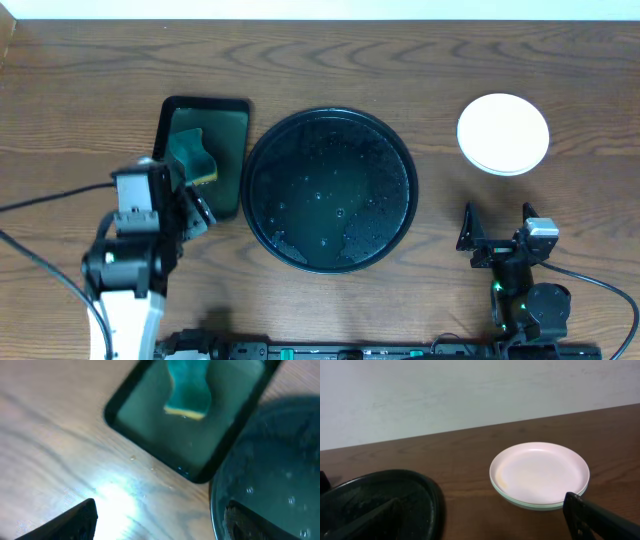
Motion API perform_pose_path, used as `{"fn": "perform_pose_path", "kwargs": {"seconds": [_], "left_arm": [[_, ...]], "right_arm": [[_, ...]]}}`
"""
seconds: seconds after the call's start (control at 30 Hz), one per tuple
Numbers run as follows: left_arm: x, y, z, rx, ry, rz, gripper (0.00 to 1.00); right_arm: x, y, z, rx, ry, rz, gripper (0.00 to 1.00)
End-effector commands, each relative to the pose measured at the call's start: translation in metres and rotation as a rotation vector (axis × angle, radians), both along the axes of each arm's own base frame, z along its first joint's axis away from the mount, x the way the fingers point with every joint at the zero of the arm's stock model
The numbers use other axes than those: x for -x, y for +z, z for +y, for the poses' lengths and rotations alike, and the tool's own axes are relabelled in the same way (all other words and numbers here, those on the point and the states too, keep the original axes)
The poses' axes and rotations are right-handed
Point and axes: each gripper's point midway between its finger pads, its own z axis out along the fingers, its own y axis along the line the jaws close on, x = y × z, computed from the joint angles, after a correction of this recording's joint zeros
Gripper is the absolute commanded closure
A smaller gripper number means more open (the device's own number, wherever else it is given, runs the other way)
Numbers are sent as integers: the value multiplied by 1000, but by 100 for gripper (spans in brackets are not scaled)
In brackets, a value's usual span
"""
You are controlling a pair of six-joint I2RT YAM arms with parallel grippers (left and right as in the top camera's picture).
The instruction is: Clean dirty plates on tray and stack at the side
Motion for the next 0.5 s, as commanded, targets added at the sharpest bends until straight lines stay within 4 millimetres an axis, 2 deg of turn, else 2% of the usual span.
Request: {"fn": "perform_pose_path", "kwargs": {"seconds": [0.0,0.13,0.3,0.47], "left_arm": [[10,2,-17,-27,-200,-93,18],[24,13,-19,-71,-227,-291,18],[42,28,-19,-155,-282,-439,18],[42,36,-21,-170,-286,-542,18]], "right_arm": [[0,-1,-1,10,-3,-3,1],[0,-1,-1,10,-3,-3,1],[0,-1,-1,10,-3,-2,1],[0,-1,-1,10,-3,-3,1]]}}
